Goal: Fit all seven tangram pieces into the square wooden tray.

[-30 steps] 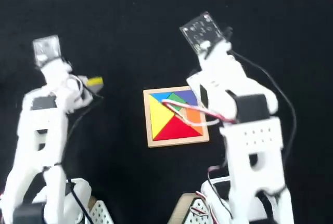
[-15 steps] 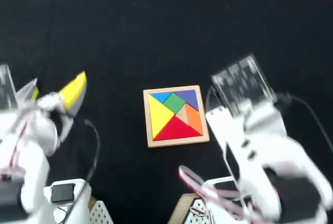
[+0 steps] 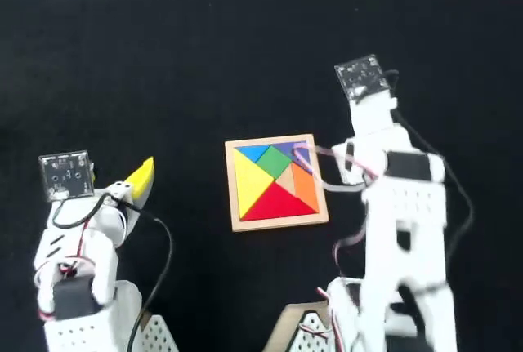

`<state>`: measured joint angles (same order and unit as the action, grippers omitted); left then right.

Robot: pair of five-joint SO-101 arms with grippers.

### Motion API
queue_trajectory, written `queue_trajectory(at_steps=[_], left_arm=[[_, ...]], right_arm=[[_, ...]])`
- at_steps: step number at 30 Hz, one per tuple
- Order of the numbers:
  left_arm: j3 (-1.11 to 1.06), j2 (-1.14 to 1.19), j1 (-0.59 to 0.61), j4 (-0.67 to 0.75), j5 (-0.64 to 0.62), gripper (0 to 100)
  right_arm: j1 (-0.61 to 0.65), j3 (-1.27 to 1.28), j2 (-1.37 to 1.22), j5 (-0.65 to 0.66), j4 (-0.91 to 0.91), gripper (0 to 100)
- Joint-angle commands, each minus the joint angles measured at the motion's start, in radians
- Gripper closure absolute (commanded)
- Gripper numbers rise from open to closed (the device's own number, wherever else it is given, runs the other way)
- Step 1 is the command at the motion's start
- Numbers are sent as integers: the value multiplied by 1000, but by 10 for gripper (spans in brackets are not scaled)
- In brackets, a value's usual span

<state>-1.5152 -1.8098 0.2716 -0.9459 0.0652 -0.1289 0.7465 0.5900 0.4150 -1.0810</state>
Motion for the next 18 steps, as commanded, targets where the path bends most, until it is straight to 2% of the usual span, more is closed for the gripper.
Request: queue_trajectory(at_steps=[1,5,11,18], left_arm=[[-133,-11,53,130,-48,658],[-171,-11,51,132,-138,658],[-183,-8,51,123,-141,658],[-183,-9,50,83,-141,658]], right_arm=[[-20,-31,-255,25,101,988],[-3,-51,-410,20,170,988],[75,-51,-573,20,235,988],[129,-51,-596,18,236,988]])
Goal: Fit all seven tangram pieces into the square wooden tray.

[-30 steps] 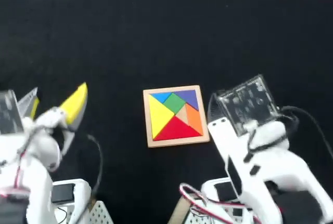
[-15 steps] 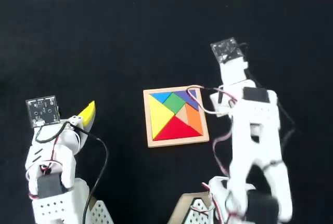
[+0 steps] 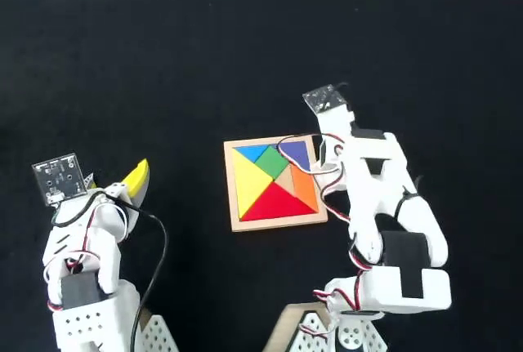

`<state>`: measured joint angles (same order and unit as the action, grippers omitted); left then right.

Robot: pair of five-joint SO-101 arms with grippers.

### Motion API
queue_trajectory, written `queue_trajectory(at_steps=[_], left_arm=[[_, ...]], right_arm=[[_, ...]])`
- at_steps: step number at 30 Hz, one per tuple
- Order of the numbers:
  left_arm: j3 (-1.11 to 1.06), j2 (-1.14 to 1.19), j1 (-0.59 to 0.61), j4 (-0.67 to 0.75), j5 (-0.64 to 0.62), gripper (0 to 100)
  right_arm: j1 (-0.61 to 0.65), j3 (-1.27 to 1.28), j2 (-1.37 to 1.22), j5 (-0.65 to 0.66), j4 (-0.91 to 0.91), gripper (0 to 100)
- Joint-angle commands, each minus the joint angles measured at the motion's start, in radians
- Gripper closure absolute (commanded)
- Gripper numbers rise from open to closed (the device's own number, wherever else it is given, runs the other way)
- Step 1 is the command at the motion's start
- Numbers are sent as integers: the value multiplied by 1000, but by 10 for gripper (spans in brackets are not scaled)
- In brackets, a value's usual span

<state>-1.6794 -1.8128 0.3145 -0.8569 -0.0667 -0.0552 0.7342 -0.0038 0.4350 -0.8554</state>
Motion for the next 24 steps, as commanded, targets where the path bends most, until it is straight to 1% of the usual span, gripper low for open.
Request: queue_trajectory(at_steps=[1,3,11,18,21,24], left_arm=[[-19,-6,7,-6,-9,658],[-19,-6,7,-5,-9,658],[-19,-6,7,-6,-9,658],[-19,-5,7,-6,-9,658],[-19,-3,7,-6,-9,658],[-19,-3,7,-6,-9,658]], right_arm=[[60,-39,-2,-2,0,988],[81,-44,-2,-21,-21,988],[242,-45,-2,-126,-29,988],[250,-45,7,-143,-37,988],[249,-45,104,-143,-84,988],[250,-47,315,-172,-153,988]])
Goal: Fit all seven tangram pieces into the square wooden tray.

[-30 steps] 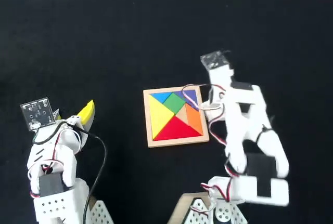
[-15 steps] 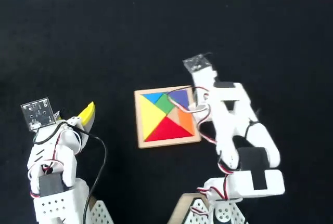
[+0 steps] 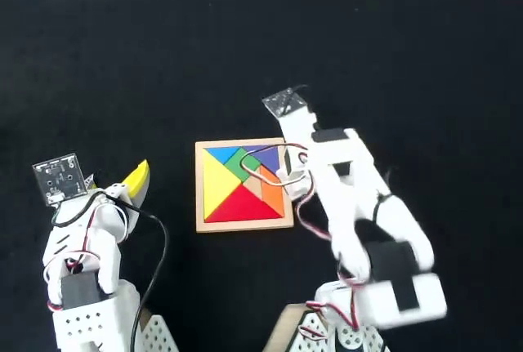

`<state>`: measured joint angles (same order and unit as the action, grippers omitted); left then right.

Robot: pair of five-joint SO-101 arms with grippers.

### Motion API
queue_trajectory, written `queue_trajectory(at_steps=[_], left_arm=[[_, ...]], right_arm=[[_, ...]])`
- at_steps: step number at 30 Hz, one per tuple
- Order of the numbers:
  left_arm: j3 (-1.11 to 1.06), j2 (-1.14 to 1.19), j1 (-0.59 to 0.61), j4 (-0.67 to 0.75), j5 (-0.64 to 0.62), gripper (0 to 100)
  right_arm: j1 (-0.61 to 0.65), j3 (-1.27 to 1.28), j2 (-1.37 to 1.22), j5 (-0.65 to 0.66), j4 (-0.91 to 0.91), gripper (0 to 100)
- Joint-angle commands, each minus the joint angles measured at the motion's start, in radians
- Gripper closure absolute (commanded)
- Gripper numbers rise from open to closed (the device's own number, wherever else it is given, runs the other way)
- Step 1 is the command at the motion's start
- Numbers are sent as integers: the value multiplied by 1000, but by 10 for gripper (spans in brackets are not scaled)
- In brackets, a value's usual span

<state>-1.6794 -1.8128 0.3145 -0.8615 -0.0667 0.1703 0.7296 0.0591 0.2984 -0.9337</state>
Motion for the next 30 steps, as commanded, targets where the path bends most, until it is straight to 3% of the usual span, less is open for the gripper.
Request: queue_trajectory(at_steps=[1,9,14,21,25,30], left_arm=[[-19,-3,7,-2,-9,658],[-21,-8,5,-20,-9,658],[1,-9,-94,-21,-8,658],[134,-9,-128,-78,69,673],[255,-9,-139,-242,71,802],[263,-9,-131,-279,189,904]], right_arm=[[23,-44,348,-46,-100,988],[25,88,1227,-48,-207,987],[-48,259,1623,-15,-207,987],[-186,414,1837,-14,-172,987],[-189,498,1831,-86,-169,987],[-189,659,1831,-158,-91,987]])
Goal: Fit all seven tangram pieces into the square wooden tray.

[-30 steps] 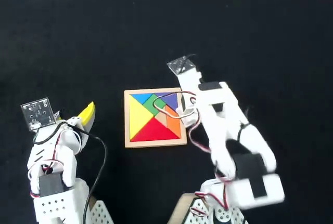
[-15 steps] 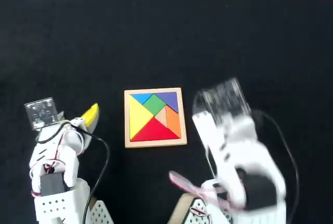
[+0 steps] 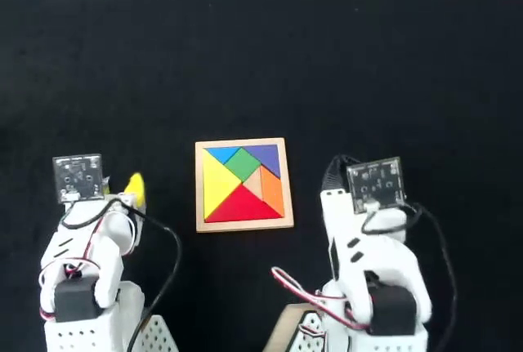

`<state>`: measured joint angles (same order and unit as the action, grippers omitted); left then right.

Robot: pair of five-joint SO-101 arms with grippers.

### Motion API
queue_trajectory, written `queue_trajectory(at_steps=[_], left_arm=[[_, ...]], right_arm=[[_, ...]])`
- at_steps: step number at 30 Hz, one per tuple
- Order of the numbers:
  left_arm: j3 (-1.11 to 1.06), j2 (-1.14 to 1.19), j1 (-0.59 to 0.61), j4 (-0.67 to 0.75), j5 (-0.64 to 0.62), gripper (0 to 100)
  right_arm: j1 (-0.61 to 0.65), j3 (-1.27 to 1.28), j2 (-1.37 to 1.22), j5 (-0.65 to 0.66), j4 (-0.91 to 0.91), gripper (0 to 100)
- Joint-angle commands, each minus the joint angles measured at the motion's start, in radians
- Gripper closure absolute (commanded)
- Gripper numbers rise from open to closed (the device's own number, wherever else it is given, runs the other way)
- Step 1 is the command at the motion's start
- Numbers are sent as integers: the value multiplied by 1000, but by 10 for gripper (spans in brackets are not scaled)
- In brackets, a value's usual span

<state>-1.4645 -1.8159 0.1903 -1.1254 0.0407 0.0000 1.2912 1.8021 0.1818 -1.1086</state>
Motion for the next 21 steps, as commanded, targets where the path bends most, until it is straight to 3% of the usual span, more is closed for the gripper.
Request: queue_trajectory(at_steps=[1,7,15,21], left_arm=[[22,-8,-8,-2,84,904],[-236,5,38,330,132,905],[-236,35,56,350,149,905],[-240,80,-96,315,157,905]], right_arm=[[-20,143,88,-43,124,987],[-20,381,88,-43,359,987],[-21,394,76,-43,361,985],[-35,394,76,-38,358,984]])
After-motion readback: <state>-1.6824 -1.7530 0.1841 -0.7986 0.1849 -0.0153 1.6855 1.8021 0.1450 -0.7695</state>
